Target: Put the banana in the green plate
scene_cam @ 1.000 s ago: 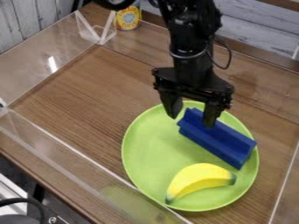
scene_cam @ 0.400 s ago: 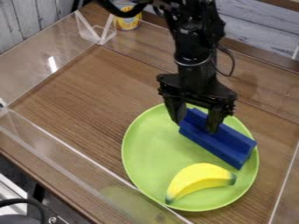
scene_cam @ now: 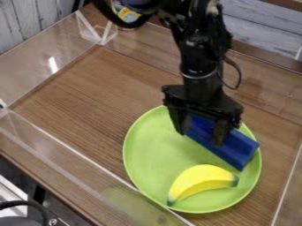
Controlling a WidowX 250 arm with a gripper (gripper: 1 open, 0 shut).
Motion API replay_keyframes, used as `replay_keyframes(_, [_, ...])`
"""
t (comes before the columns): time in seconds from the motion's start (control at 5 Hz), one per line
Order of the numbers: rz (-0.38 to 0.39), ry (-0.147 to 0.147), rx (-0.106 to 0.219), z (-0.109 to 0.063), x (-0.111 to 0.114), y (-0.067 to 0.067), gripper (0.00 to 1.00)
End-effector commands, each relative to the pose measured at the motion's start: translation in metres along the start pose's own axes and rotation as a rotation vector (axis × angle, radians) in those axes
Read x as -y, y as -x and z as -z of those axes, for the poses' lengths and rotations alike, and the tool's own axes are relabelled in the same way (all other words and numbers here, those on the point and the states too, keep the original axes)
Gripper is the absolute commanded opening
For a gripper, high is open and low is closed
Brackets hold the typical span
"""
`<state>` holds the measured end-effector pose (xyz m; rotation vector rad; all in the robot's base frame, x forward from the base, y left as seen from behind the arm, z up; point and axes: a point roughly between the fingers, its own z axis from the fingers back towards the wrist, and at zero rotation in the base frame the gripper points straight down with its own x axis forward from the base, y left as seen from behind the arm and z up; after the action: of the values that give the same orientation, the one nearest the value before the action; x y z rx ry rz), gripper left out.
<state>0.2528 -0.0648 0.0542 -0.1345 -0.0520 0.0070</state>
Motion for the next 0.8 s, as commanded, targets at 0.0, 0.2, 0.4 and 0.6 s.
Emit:
replay_keyframes(0.0, [0.032,0.009,0.044,-0.008,0.009,0.003,1.0])
replay_keyframes(0.2, [0.072,0.014,0.043,-0.005,0.016,0.012,1.0])
replay_keyframes(0.4, [0.098,0.021,0.041,-0.001,0.021,0.018,1.0])
replay_keyframes(0.6, [0.131,0.027,0.053,0.006,0.025,0.025,1.0])
